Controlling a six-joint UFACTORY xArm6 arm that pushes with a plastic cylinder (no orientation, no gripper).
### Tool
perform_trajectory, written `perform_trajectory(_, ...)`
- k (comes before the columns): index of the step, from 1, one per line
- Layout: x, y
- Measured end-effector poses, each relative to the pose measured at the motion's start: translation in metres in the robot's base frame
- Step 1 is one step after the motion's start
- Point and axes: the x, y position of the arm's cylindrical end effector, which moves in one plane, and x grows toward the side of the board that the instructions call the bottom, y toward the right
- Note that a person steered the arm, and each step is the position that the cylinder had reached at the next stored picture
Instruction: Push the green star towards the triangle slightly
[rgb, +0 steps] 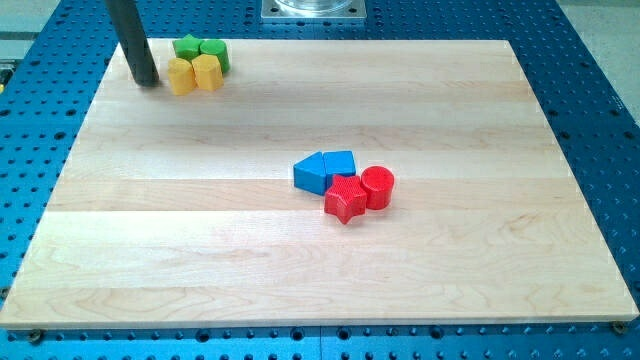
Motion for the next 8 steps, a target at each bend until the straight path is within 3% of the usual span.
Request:
perform_trajectory(1, -0.059, 0.014)
perform_trajectory(2, -0.057, 0.061)
perform_trajectory(3, -0.007, 0.115)
perform_trajectory(4, -0.013, 0.124)
perform_trajectory(5, -0.054, 0.096)
perform_trajectory(7, 0.047, 0.078)
perform_trajectory(8, 0.07, 0.115)
